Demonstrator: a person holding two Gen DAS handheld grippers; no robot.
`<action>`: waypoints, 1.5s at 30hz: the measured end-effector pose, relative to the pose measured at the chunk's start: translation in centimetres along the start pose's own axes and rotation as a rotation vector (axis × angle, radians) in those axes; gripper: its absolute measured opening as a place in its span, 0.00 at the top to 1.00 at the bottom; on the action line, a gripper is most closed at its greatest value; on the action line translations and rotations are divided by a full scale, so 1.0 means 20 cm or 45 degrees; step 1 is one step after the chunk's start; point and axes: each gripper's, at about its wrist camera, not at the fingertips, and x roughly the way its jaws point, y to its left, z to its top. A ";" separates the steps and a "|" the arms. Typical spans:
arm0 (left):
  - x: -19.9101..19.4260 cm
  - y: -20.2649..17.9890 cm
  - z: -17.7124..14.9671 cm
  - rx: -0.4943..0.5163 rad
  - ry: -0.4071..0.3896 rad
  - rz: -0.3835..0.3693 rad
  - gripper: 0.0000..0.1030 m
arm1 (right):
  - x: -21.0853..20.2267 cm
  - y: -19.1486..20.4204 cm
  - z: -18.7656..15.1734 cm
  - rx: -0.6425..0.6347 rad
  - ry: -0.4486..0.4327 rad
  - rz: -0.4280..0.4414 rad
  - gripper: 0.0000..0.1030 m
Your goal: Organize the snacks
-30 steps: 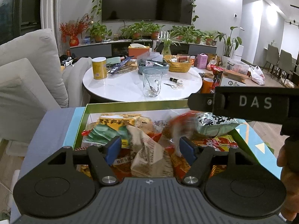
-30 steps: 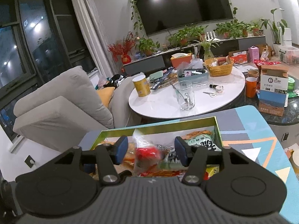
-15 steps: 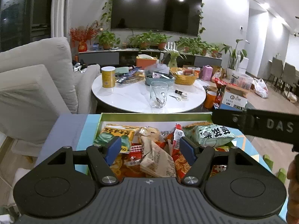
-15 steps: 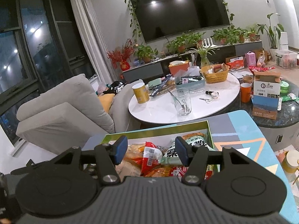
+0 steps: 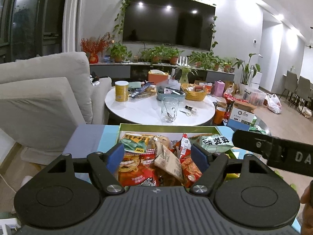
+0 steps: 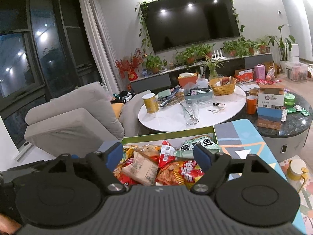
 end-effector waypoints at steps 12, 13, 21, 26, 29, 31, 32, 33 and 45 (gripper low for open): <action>-0.26 0.02 -0.13 0.033 -0.026 0.063 0.20 | -0.25 0.08 -0.14 -0.042 -0.074 -0.014 0.46; -0.28 0.02 -0.15 0.037 -0.025 0.066 0.20 | -0.27 0.08 -0.16 -0.048 -0.081 -0.014 0.46; -0.38 0.02 -0.26 0.060 0.001 0.077 0.17 | -0.34 0.13 -0.26 -0.083 -0.079 -0.006 0.46; -0.41 0.02 -0.30 0.043 0.021 0.085 0.17 | -0.37 0.12 -0.28 -0.072 -0.077 0.000 0.46; -0.44 0.02 -0.31 0.037 0.015 0.092 0.17 | -0.39 0.13 -0.29 -0.076 -0.085 0.002 0.46; -0.45 0.02 -0.31 0.037 0.012 0.093 0.17 | -0.40 0.14 -0.30 -0.081 -0.092 -0.005 0.46; -0.45 0.02 -0.32 0.036 0.010 0.092 0.17 | -0.41 0.14 -0.32 -0.084 -0.096 -0.008 0.46; -0.46 0.02 -0.32 0.035 0.007 0.094 0.17 | -0.41 0.14 -0.32 -0.087 -0.097 -0.012 0.46; -0.49 0.00 -0.33 0.063 -0.018 0.101 0.17 | -0.42 0.14 -0.34 -0.086 -0.099 -0.017 0.46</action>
